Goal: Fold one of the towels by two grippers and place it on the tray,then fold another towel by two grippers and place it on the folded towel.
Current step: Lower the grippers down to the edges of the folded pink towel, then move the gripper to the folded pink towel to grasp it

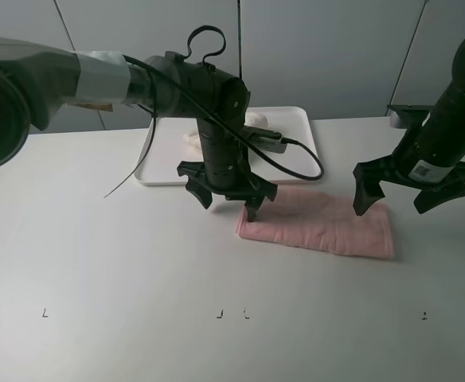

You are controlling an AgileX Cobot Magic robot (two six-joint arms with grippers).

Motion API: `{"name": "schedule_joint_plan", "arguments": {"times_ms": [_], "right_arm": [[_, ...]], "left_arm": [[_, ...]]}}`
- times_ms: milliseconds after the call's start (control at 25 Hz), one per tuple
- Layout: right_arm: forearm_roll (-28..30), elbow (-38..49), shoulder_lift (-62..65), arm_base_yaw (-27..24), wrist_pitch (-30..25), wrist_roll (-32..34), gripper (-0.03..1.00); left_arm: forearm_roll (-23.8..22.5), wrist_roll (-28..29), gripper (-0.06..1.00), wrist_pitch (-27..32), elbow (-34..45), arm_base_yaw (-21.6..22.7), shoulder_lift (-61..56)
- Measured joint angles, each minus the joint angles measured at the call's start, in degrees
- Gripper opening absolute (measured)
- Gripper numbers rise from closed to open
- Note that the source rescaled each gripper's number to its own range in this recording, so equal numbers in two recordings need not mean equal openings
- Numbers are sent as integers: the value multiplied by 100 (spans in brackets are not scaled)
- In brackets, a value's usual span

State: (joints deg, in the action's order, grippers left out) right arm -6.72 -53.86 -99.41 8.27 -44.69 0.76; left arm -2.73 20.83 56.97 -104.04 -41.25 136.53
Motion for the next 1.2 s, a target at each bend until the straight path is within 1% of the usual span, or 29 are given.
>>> {"name": "schedule_joint_plan", "arguments": {"times_ms": [120,400,680,1200], "right_arm": [[-104,-132,-73,-66,-8,-14,100],[-276,-254,-364,-221,-37,-25,100],[-445,-367,-772,-696,-160,-76,100],[-943,-367,-1340,-707,-187,-209,100]], "left_arm": [[23,101,99,58,-33,8,46],[23,146,99,96,-53,8,61],[23,157,99,96,-53,8,61],[23,134,99,96,-53,8,61]]}}
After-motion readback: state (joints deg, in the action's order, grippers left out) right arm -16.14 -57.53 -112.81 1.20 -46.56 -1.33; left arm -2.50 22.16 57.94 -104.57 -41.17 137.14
